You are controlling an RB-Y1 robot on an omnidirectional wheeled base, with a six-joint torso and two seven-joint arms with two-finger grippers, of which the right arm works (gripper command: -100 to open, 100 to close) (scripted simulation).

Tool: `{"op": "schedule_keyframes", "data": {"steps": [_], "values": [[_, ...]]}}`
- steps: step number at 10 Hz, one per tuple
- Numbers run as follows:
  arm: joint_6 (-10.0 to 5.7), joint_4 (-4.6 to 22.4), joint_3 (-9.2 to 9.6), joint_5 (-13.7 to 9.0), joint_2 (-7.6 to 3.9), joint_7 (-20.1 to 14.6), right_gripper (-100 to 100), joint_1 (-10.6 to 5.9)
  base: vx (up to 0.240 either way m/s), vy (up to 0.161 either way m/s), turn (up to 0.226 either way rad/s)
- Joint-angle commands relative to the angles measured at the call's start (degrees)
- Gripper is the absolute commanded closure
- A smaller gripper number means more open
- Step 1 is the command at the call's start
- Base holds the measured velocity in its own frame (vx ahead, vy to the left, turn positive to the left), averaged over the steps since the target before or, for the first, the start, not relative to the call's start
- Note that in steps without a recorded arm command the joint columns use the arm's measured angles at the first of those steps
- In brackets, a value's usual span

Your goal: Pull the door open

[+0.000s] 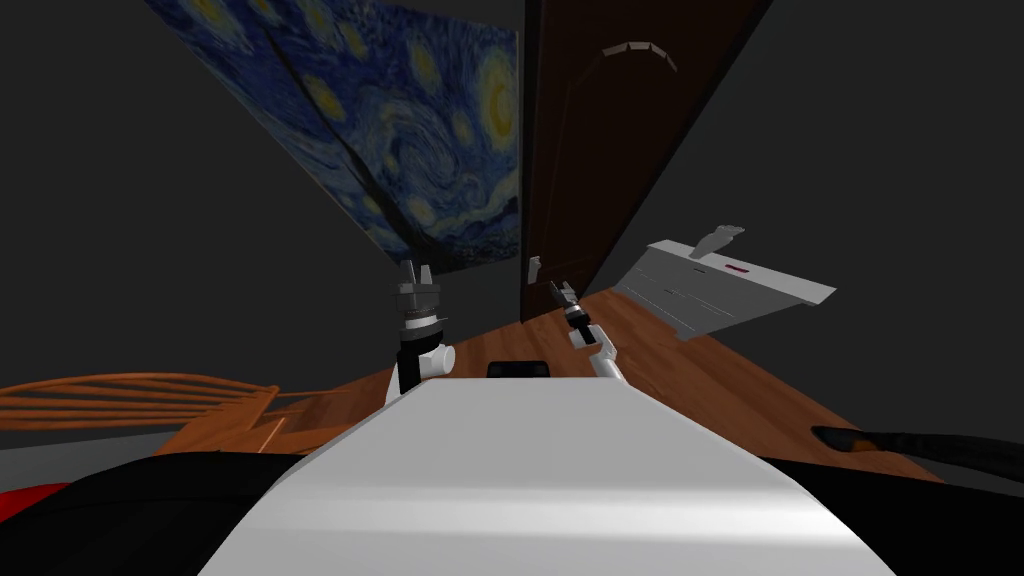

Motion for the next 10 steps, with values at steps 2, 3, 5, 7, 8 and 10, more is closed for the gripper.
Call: {"op": "schedule_keyframes", "data": {"steps": [2,3,5,7,8,10], "values": [[1.06,4.04,0.64,2.23,-1.19,2.88,-100,-2.06,0.097,-0.019,0.035],[1.24,5.63,0.81,3.02,-1.51,3.95,-100,-3.01,0.098,-0.022,0.030],[1.58,9.27,1.15,4.50,-2.12,5.98,-100,-4.79,0.089,-0.013,0.035],[1.90,12.38,1.45,5.85,-2.67,7.83,-100,-6.42,0.104,-0.023,0.021],[2.02,13.64,1.57,6.40,-2.90,8.57,-100,-7.07,0.077,-0.026,0.028],[2.35,16.92,1.89,7.82,-3.48,10.52,-100,-8.78,0.102,-0.018,0.024]]}}
